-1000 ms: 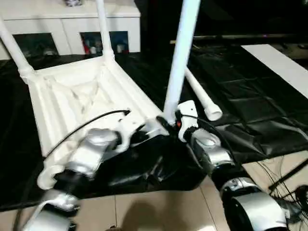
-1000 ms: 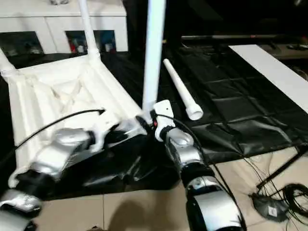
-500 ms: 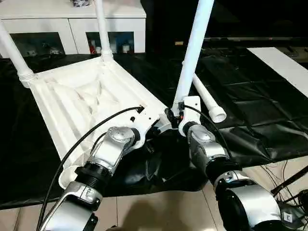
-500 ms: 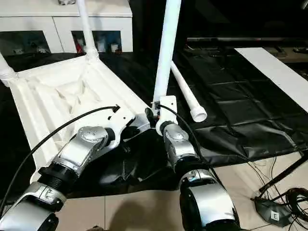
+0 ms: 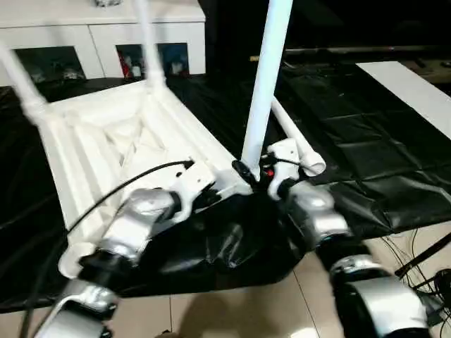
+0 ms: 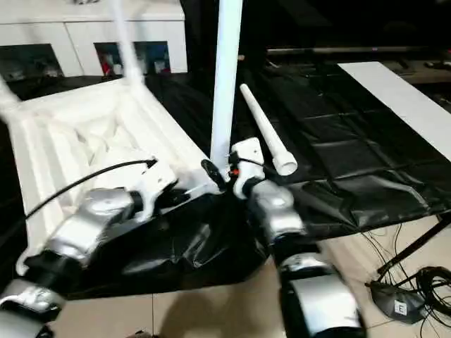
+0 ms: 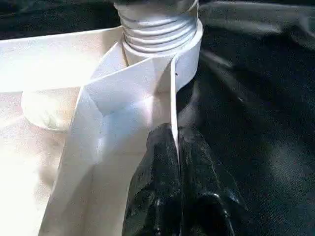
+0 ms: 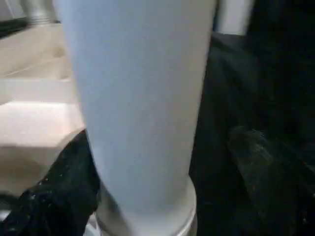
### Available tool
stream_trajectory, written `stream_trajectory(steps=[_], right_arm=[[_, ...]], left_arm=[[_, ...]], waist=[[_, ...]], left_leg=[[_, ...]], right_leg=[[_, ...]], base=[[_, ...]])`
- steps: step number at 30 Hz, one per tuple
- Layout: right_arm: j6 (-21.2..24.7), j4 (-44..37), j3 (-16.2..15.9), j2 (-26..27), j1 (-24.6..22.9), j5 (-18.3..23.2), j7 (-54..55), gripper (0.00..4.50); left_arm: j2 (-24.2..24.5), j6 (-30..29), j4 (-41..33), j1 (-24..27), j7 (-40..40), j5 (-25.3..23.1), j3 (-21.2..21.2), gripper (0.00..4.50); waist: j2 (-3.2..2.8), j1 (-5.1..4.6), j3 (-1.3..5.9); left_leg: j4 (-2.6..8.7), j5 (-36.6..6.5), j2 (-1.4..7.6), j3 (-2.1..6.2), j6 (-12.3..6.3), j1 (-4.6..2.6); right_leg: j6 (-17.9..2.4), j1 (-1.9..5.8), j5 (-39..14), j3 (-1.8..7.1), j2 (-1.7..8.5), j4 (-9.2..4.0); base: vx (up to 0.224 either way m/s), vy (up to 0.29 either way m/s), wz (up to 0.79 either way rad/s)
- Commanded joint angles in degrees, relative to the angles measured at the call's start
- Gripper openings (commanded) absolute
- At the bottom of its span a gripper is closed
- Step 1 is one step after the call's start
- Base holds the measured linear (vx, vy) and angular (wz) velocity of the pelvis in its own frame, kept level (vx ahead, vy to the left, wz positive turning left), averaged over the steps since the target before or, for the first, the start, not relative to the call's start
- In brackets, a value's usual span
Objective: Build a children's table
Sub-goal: Rotate leg to tighten
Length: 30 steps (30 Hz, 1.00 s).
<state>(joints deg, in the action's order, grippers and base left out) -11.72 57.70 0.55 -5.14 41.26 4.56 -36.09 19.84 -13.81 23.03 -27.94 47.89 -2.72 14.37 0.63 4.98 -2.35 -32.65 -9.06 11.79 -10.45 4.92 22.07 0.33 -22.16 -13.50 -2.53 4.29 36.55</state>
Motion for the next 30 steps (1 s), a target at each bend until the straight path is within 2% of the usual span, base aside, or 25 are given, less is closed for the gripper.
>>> stream_trajectory(steps=[1,4,8,10,18,24,26,30], right_arm=[[0.64,-2.06,-1.69,-1.78,-1.66,0.29,-7.7,4.15],[1.17,-4.43,-3.75,-3.54,-2.99,0.68,-15.55,4.15],[0.93,-5.66,-5.54,-4.81,-3.58,0.88,-21.54,4.15],[0.69,-5.58,-5.63,-4.82,-3.52,0.82,-22.03,4.15],[0.75,-5.82,-7.1,-4.9,-3.5,-0.05,-25.7,4.15],[0.82,-5.6,-7.84,-5.16,-3.73,-0.41,-27.06,3.47],[0.7,-5.57,-7.98,-5.26,-3.86,-0.67,-27.37,3.4],[0.59,-5.35,-7.94,-5.32,-3.89,-0.9,-27.42,2.96]], left_arm=[[0.81,1.72,-2.15,2.21,5.02,3.41,-0.02,0.0],[2.56,0.65,-5.21,3.55,9.13,5.3,0.18,0.0],[4.49,-0.09,-7.38,4.78,12.98,6.85,0.47,0.0],[4.66,-0.06,-7.5,4.88,13.32,6.96,0.48,0.0],[5.82,-1.36,-9.45,5.68,15.55,7.93,0.68,0.0],[6.23,-1.38,-9.22,5.46,15.46,7.66,0.51,0.0],[6.36,-1.42,-9.13,5.42,15.51,7.59,0.46,0.0],[6.48,-1.53,-9.03,5.34,15.64,7.49,0.48,0.0]], waist=[[-0.04,-0.09,3.23],[-0.2,-0.06,3.29],[0.0,0.07,3.49],[-0.12,0.14,3.56],[0.13,0.23,3.39],[0.16,0.25,3.5],[0.18,0.29,3.53],[0.0,0.38,3.57]], left_leg=[[3.21,-10.79,1.57,0.32,-3.77,-0.9],[3.14,-9.86,1.67,0.22,-4.34,-1.02],[2.91,-7.72,1.67,0.1,-5.31,-1.02],[2.78,-7.32,1.72,0.03,-5.8,-1.13],[2.86,-8.04,1.73,-0.05,-5.5,-1.09],[2.7,-6.89,1.66,-0.05,-5.93,-1.06],[2.66,-6.73,1.63,-0.06,-6.02,-1.05],[2.63,-6.86,1.68,-0.04,-5.81,-1.12]], right_leg=[[-13.0,2.28,-0.67,2.05,3.24,-4.46],[-14.13,2.22,1.53,2.02,3.05,-4.16],[-15.06,2.28,4.88,1.9,2.93,-3.73],[-15.34,2.19,5.56,1.89,3.02,-3.62],[-15.12,2.18,2.87,1.95,3.22,-3.8],[-15.24,2.23,4.79,1.92,3.11,-3.56],[-15.27,2.27,4.83,1.92,3.14,-3.57],[-15.39,2.25,4.98,1.89,3.09,-3.51]], base=[[0.0,0.0,0.0],[0.0,0.0,0.0],[0.0,0.0,0.0],[0.0,0.0,0.0],[0.0,0.0,0.0],[0.0,0.0,0.0],[0.0,0.0,0.0],[0.0,0.0,0.0]])
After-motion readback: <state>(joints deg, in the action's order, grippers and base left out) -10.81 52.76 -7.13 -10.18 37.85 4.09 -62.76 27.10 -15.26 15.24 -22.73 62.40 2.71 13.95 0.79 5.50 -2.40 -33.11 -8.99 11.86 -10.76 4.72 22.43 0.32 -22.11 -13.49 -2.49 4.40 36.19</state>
